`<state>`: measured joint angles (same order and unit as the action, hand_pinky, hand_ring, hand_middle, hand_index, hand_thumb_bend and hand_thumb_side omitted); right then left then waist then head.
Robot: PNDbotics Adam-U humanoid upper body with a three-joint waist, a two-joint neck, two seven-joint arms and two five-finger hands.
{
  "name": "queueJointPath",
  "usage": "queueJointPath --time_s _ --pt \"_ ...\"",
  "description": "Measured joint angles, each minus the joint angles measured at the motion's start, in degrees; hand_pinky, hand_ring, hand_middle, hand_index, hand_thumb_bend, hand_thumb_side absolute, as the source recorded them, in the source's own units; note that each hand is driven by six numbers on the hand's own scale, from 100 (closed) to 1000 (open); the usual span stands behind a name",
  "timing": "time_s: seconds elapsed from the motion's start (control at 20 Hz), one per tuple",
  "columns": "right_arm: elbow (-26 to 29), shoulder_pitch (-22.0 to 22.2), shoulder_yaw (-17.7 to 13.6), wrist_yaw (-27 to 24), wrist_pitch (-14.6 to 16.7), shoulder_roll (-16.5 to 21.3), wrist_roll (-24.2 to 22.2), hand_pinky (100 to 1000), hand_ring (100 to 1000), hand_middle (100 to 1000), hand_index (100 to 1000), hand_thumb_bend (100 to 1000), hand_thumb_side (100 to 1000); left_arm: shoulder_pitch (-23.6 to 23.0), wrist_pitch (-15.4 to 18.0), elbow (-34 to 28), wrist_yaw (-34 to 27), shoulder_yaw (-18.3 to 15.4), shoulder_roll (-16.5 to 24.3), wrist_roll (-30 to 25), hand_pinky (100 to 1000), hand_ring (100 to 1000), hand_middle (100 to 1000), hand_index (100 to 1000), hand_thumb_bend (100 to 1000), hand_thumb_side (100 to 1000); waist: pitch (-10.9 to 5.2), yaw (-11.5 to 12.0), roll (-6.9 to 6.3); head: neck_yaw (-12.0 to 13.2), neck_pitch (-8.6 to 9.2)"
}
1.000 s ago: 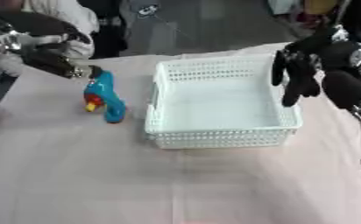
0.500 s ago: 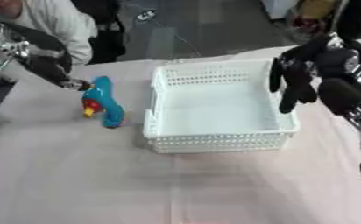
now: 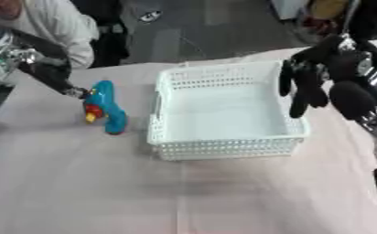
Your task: Pick up objects on the table and place them in the box.
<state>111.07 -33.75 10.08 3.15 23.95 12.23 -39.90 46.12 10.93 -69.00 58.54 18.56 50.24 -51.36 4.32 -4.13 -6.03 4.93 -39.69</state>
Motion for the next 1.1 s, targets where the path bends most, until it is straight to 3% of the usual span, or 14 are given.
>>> queueJointPath --time_s 0.5,1.1 --pt "0.1 0.0 0.0 0.0 -0.1 -0.3 -0.1 409 202 194 478 100 1000 1.0 0.8 3.3 1.4 1.0 -2.9 0.3 400 608 679 713 752 1000 0.0 -0.7 -0.07 1.3 -1.38" --pt "0.4 0.0 0.2 0.1 -0.4 -0.8 -0.4 409 203 195 478 100 1000 1.8 1.2 5.5 2.3 1.0 -4.4 0.6 390 600 675 711 737 1000 0.0 -0.9 -0.18 1.0 -0.91"
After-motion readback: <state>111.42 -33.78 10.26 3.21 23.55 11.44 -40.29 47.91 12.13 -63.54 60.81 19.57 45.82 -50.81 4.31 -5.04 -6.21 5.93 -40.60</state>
